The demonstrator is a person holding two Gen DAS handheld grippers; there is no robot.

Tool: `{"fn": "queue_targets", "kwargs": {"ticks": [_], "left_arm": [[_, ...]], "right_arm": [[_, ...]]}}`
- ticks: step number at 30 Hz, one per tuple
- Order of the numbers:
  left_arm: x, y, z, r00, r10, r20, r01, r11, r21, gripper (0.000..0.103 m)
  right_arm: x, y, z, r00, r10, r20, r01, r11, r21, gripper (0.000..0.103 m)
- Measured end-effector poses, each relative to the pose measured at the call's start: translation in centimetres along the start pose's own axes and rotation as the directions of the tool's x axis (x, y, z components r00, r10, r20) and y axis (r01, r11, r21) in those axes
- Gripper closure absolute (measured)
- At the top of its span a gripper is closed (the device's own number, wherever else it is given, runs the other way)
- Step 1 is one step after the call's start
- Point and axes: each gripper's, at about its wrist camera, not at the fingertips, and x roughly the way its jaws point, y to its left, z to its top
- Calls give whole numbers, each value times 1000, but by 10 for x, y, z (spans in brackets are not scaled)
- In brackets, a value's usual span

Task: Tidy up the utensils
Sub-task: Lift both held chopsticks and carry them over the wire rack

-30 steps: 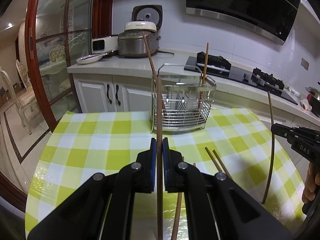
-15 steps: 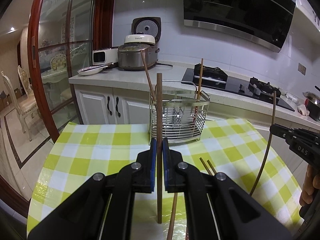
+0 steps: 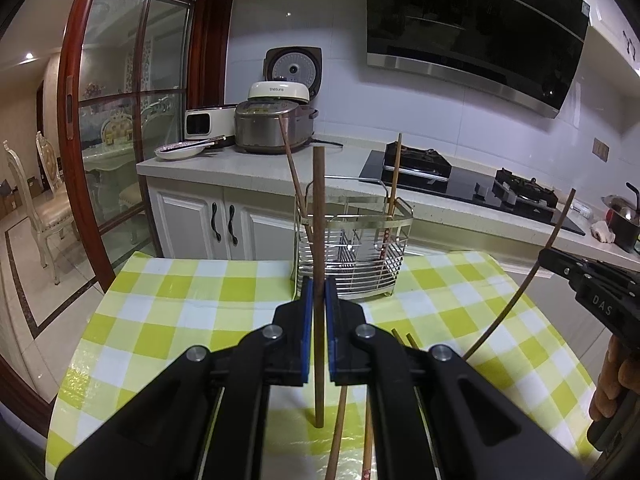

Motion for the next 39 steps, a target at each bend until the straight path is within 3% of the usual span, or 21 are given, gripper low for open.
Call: {"fn": "queue_targets", "kwargs": {"ticks": [16,29,39], "left_arm": [[-2,-3,34,996,-12,89,13,1000,-8,97],[17,0,93,990,-4,142,7,1000,-20,97],[22,-4,144,971,2,239,-2,1000,2,97]], "right_arm": [[-2,11,34,996,24,90,-23,1000,-11,94],[13,25,99,986,55,159,-52,998,-24,94],[25,34,144,974,82,210,-75,996,-44,94]]}}
